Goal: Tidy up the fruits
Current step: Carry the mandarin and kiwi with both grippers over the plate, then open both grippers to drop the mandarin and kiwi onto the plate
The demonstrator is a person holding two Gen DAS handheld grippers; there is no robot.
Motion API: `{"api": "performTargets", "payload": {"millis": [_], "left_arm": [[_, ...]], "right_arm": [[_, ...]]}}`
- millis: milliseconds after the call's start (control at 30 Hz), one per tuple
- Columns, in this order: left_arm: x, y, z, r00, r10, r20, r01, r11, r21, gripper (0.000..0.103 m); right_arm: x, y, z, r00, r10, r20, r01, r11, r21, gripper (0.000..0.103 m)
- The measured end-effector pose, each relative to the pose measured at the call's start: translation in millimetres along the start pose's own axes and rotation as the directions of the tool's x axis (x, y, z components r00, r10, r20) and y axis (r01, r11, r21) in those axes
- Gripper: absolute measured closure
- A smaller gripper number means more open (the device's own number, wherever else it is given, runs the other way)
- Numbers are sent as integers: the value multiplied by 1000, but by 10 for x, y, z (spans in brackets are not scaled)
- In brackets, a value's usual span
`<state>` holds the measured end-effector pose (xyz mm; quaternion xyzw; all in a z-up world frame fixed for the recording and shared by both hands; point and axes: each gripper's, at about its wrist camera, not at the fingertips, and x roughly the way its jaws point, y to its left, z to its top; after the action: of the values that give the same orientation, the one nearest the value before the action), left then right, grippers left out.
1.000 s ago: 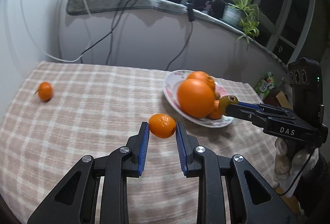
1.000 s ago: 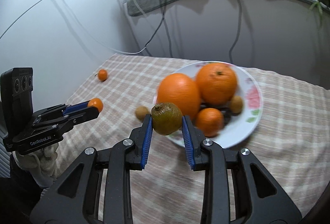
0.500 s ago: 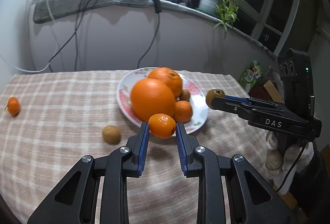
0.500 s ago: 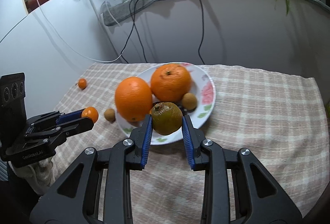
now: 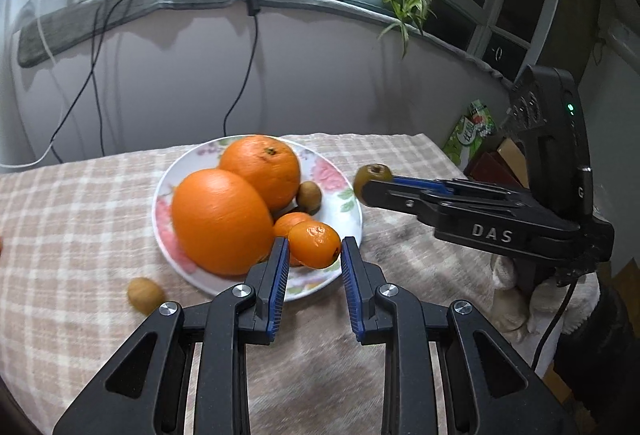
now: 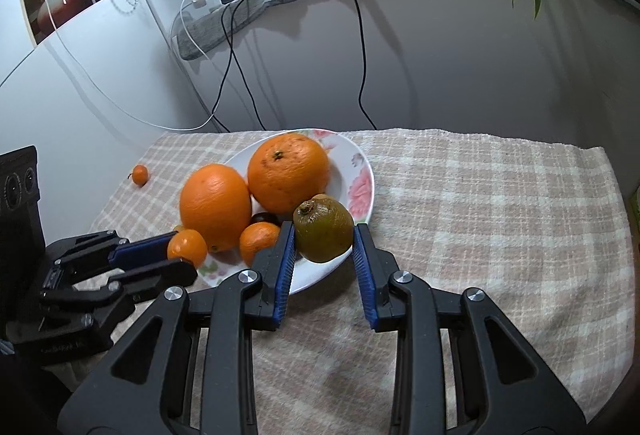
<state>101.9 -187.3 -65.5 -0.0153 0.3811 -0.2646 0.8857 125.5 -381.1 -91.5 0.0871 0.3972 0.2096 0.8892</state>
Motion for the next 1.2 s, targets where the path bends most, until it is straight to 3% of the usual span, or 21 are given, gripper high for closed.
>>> {"api": "performTargets", "payload": {"millis": [567,1200], "left_arm": [[287,-158,105,1000,-12,-24,13,1000,25,78],[331,-162,121,1000,0,-29,1,1000,26,78]], "right_arm": [[256,-147,140,1000,7,-21,-7,1000,3,73],[338,-193,147,1000,9,-29,-9,1000,5,73]]}}
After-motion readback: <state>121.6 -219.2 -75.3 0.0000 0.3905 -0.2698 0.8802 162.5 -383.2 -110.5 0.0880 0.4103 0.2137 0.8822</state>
